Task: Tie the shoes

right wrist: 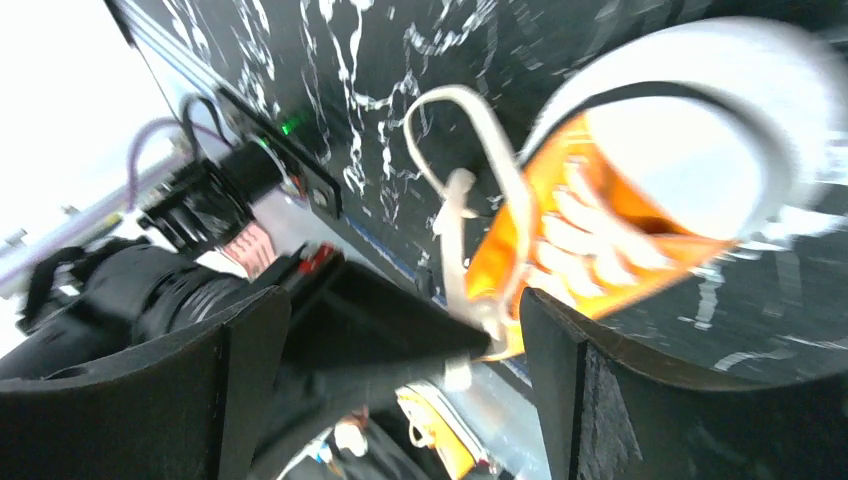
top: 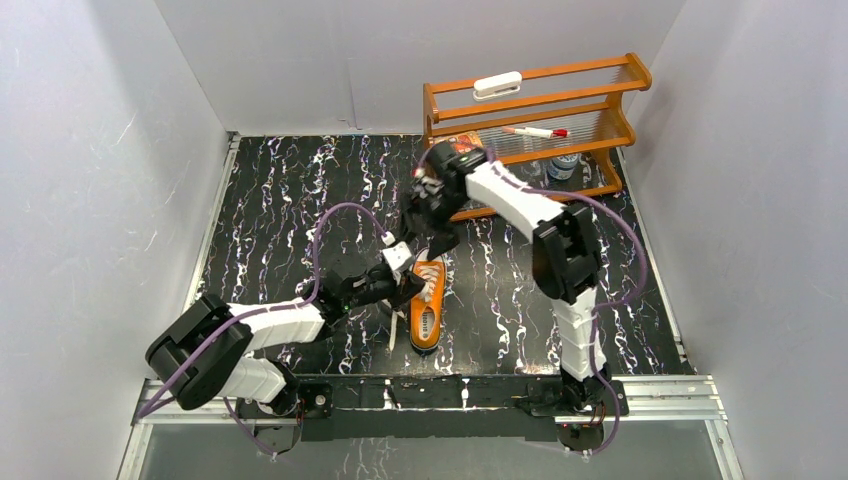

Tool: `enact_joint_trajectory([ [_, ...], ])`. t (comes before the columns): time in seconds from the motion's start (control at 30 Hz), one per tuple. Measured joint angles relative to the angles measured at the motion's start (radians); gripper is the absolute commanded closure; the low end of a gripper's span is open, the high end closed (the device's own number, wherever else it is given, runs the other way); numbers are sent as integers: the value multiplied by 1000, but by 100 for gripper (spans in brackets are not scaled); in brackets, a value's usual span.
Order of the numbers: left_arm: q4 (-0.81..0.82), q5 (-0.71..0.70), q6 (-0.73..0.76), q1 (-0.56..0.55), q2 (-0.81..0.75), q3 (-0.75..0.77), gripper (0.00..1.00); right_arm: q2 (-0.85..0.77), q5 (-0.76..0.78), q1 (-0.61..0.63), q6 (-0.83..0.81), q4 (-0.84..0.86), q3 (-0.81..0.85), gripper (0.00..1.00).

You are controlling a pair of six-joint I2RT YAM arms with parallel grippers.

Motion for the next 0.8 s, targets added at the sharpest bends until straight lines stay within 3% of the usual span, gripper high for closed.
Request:
enact_joint_trajectory([
  [0.2, -80, -29, -64, 34, 47, 0, 100, -154, 40, -228, -60, 29, -47, 11],
  [0.33, -99, -36, -113, 48, 48, 0, 100, -295, 85, -251, -106, 80, -209, 12],
  [0.47, -127, -50, -159, 58, 45, 0, 100, -449, 135, -159, -150, 170, -445, 15],
  [0.63, -175, -47, -209, 93, 43, 14, 100, -682, 187, 42, -189, 386, -702, 21],
  [0.8, -220, 7, -245, 165, 50, 66, 100, -749, 290, 241, -224, 609, -811, 30],
])
